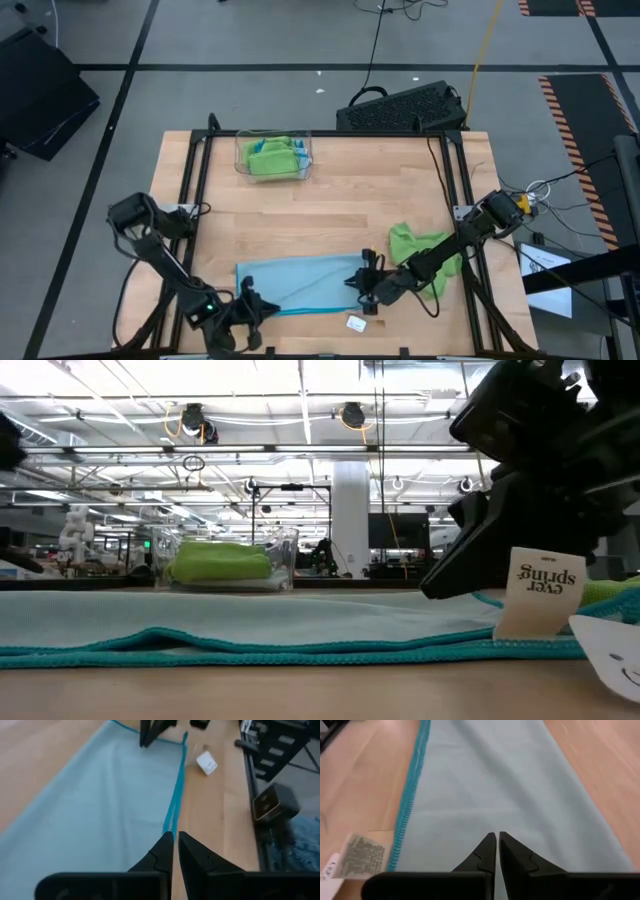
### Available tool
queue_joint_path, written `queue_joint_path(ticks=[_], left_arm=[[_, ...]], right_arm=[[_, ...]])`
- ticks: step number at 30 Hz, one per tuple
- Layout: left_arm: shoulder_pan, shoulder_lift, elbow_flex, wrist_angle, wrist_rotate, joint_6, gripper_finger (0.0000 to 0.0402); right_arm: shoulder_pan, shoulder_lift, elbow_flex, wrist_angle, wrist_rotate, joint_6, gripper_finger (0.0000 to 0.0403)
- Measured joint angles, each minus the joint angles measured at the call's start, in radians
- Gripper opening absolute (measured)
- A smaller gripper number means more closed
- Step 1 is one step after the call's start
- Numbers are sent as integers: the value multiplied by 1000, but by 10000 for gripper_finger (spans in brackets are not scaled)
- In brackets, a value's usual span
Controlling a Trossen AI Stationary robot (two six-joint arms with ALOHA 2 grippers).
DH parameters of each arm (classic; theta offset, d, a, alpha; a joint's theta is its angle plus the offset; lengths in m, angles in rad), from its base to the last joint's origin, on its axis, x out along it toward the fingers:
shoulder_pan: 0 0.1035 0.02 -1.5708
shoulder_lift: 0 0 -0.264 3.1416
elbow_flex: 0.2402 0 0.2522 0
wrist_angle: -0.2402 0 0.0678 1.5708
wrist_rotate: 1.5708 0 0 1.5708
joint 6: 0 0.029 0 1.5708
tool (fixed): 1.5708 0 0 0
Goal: Fold microfiber towels
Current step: Fold the blue microfiber cloth
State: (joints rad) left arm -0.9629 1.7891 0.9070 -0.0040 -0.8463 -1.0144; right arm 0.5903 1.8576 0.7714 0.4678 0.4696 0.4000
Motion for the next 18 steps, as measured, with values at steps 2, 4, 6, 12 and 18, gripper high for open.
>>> queue_joint_path(ticks=[2, 4, 6, 12, 18], left_arm=[[10, 41, 0, 25, 19, 7, 30], [17, 72, 0, 21, 44, -24, 30], [22, 96, 0, 15, 68, -62, 31], [17, 110, 0, 6, 115, -106, 31], [-18, 75, 0, -10, 115, -92, 31]], right_arm=[[0, 0, -2, 10, -1, 0, 13], [0, 0, -3, 20, -2, -15, 13], [0, 0, -3, 32, -4, -25, 13], [0, -1, -3, 32, -28, -30, 13], [-9, -1, -3, 45, -27, -71, 13]])
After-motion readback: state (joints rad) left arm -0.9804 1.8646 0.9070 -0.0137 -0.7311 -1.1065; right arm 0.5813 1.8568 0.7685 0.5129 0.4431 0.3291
